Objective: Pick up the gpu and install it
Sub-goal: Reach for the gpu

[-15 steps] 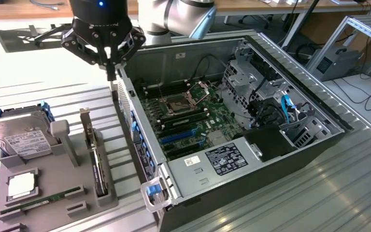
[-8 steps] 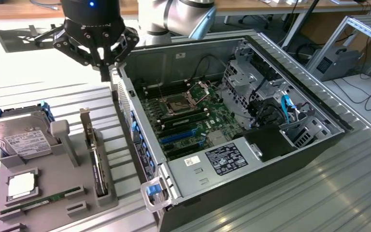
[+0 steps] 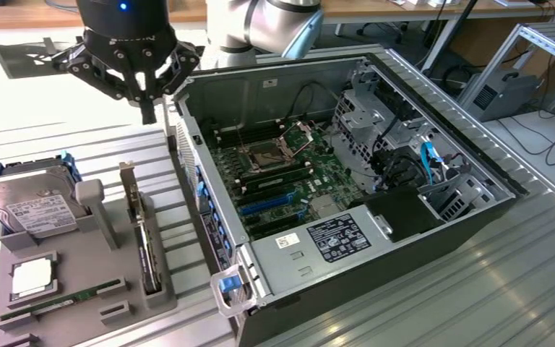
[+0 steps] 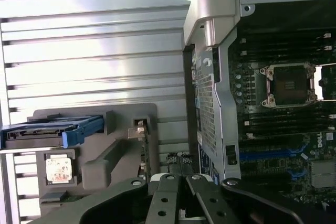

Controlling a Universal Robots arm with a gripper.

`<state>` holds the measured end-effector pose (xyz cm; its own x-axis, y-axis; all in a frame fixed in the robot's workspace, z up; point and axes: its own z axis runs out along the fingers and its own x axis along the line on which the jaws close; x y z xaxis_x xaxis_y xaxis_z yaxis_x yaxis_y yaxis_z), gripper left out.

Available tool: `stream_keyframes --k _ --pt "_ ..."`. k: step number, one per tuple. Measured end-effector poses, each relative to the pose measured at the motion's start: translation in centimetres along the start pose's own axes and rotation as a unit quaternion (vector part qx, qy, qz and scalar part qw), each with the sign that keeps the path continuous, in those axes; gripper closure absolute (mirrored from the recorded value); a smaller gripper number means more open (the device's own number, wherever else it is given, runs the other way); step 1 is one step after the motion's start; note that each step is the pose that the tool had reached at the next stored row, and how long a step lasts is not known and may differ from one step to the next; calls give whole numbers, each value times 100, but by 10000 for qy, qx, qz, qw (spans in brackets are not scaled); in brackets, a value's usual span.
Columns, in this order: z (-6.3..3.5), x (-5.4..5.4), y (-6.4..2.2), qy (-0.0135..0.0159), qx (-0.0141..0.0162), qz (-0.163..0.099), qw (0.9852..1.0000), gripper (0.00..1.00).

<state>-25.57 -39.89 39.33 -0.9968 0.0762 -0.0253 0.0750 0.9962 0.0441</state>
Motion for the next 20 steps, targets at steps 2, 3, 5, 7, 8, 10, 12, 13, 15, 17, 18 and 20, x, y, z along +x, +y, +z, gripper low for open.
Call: stream_keyframes --k 2,3,5,7,8,10,12,13,15,17,18,20 --pt "-1 29 -2 0 0 0 10000 89" --pt "-1 46 -4 -1 0 0 10000 89" --pt "-2 69 -5 0 0 0 10000 89" --pt "-3 89 -7 -1 0 0 10000 89" --pt "-3 98 -7 -1 0 0 10000 89" --pt "-3 109 -8 -1 0 0 10000 89" --pt "-3 118 -9 -1 0 0 10000 89" --pt "-3 122 -9 -1 0 0 10000 89" --pt "-4 131 -10 -1 0 0 10000 89" --pt "-4 147 -11 -1 0 0 10000 89" --pt "-4 155 -12 -1 0 0 10000 89" --pt "-5 173 -13 -1 0 0 10000 89"
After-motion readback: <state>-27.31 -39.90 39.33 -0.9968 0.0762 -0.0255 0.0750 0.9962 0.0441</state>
